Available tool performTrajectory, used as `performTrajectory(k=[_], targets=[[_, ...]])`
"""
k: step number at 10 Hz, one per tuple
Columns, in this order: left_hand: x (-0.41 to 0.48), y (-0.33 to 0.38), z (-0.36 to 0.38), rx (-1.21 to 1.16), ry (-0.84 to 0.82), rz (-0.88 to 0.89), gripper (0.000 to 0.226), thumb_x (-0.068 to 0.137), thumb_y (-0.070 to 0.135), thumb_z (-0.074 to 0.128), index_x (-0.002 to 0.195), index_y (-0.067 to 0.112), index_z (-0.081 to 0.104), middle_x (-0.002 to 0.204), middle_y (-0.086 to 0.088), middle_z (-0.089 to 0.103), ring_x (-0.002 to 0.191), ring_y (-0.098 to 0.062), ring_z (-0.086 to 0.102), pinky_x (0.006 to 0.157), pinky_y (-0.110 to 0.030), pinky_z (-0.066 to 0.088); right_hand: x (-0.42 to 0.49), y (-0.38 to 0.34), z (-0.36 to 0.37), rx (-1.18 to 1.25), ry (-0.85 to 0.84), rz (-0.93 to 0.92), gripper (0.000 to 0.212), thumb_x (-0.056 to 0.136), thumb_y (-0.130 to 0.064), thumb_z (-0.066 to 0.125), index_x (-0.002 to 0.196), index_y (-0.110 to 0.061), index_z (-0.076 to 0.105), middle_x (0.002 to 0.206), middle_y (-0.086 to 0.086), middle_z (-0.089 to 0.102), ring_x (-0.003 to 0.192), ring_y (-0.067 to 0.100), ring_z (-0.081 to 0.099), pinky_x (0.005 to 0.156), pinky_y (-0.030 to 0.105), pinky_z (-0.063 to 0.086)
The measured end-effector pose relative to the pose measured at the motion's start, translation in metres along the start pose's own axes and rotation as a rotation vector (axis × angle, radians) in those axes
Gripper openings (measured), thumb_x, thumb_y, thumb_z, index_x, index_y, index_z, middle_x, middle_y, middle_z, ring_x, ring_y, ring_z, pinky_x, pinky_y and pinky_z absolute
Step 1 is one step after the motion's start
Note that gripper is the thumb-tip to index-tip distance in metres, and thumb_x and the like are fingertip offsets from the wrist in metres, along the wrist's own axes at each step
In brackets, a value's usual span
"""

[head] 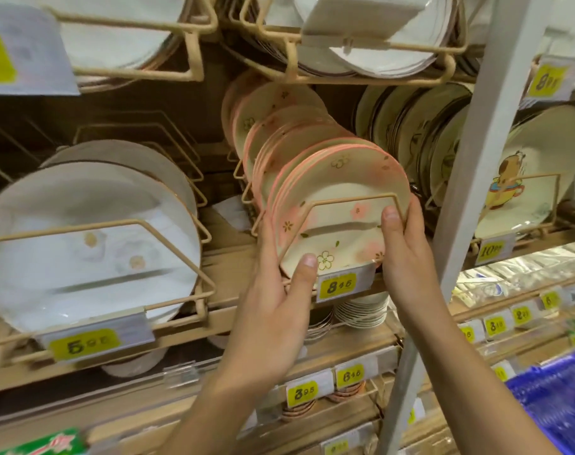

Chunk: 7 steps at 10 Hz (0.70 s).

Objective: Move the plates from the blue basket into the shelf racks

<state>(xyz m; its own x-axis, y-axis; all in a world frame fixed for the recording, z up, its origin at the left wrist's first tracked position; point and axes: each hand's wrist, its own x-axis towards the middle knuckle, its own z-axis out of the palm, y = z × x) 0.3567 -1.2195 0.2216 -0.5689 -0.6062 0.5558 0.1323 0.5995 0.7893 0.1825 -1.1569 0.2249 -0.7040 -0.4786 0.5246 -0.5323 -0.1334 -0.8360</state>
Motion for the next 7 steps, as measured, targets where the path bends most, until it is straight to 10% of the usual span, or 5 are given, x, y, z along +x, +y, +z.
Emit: performTrajectory(k=[3, 7], targets=[[-0.023, -0.011, -0.026, -0.087, -0.157, -0.097, 0.053, 0.095, 0.055, 0.042, 0.142, 0.059, 0.019, 0.133, 0.045, 0.039, 0.121, 0.026, 0.034, 0.095, -0.005, 0.028, -0.018, -0.006, 0.009, -0.144, 0.06, 0.071, 0.082, 0.09, -0.069, 0.025, 0.154, -0.026, -0.004, 0.162, -0.006, 0.005, 0.148, 0.011, 0.003, 0.121, 0.04, 0.008], [-0.055, 0.014, -0.036, 0.014, -0.016, -0.158, 0.034, 0.097, 0.042, 0.048, 0.131, 0.043, 0.05, 0.103, 0.043, 0.058, 0.101, 0.027, 0.049, 0.081, 0.0, 0.038, -0.067, -0.011, -0.031, 0.044, -0.161, 0.03, 0.055, 0.091, -0.064, 0.032, 0.143, -0.045, 0.034, 0.15, -0.017, 0.037, 0.138, 0.0, 0.032, 0.114, 0.027, 0.027]])
